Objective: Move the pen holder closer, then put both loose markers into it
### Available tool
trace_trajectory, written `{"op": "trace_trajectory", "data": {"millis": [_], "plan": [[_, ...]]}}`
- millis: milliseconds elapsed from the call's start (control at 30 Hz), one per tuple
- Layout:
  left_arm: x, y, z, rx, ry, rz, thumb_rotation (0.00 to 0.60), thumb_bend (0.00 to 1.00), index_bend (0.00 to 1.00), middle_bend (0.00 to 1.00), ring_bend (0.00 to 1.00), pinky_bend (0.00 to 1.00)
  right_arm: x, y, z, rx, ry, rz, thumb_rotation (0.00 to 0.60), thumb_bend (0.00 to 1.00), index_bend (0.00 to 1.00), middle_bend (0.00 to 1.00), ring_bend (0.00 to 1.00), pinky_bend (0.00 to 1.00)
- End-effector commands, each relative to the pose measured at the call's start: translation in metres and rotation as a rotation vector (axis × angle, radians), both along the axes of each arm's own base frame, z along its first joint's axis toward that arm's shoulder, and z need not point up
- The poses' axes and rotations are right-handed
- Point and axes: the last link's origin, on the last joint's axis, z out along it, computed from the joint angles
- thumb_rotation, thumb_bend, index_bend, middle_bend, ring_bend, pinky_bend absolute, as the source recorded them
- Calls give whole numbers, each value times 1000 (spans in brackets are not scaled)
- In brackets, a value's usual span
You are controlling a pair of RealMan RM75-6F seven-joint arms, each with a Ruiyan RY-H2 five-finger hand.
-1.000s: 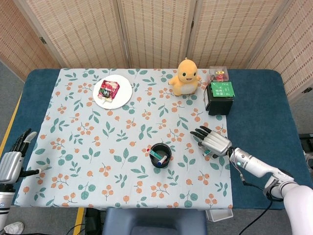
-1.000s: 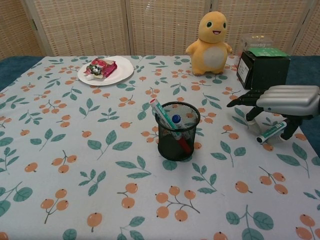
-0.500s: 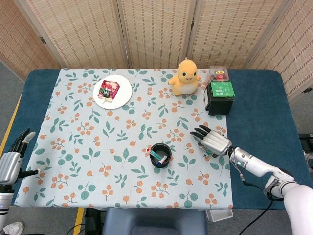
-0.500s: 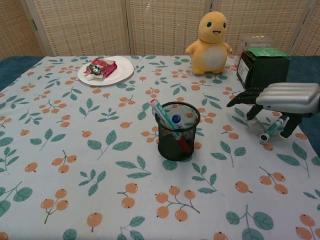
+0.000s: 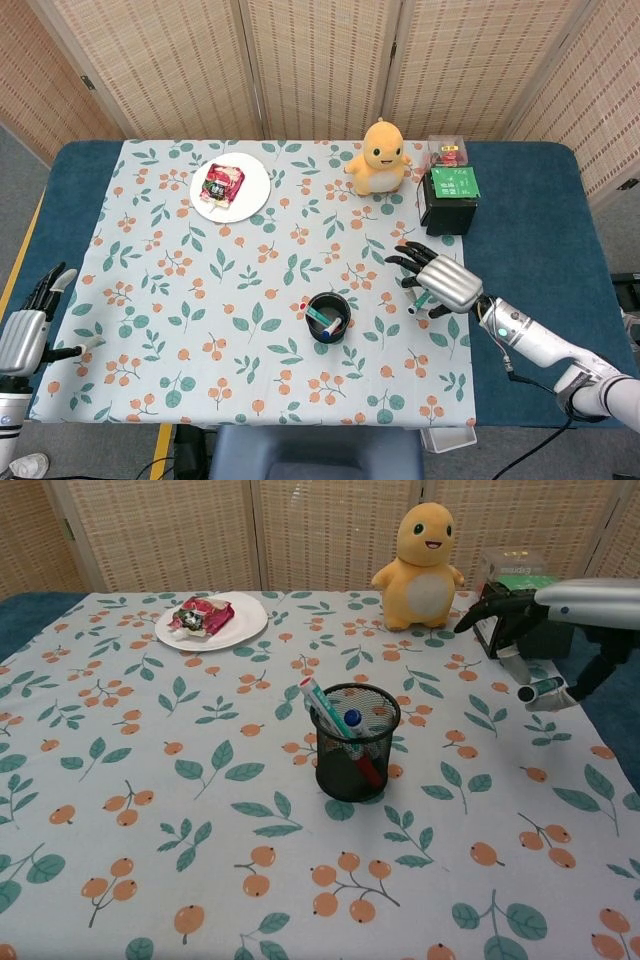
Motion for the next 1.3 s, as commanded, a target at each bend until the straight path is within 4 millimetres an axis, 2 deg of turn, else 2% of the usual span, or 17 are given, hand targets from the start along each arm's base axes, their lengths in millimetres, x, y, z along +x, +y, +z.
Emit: {"op": "trace_trajectory", "data": {"millis": [33,300,500,933,1133,1200,1300], "plan": [[0,1,-1,-5,3,4,600,53,0,0,0,199,41,7,35,81,-265,-144,600,208,775,111,0,0],[0,2,0,-12,-14,11,600,53,0,0,0,199,96,12,23,235,-525,-270,600,207,775,111,0,0],[-1,0,4,-4,-28,7,600,52,0,0,0,199,122,11,-3,290,-612,-306,600,207,774,111,0,0],[-2,-2,11,7,-48,8,600,52,0,0,0,199,127,5,-57,350,-632,-370,600,207,774,111,0,0],[-3,-3,14,14,-53,8,600,53,0,0,0,199,120,2,-61,350,-633,-374,600,205,769,96,0,0],[-3,-4,15,15,-55,7,600,53,0,0,0,199,117,2,-54,344,-640,-364,600,195,640,37,0,0],[-3,-4,15,14,-54,4,600,52,0,0,0,199,108,0,-32,289,-615,-307,600,163,401,0,0,0]]}}
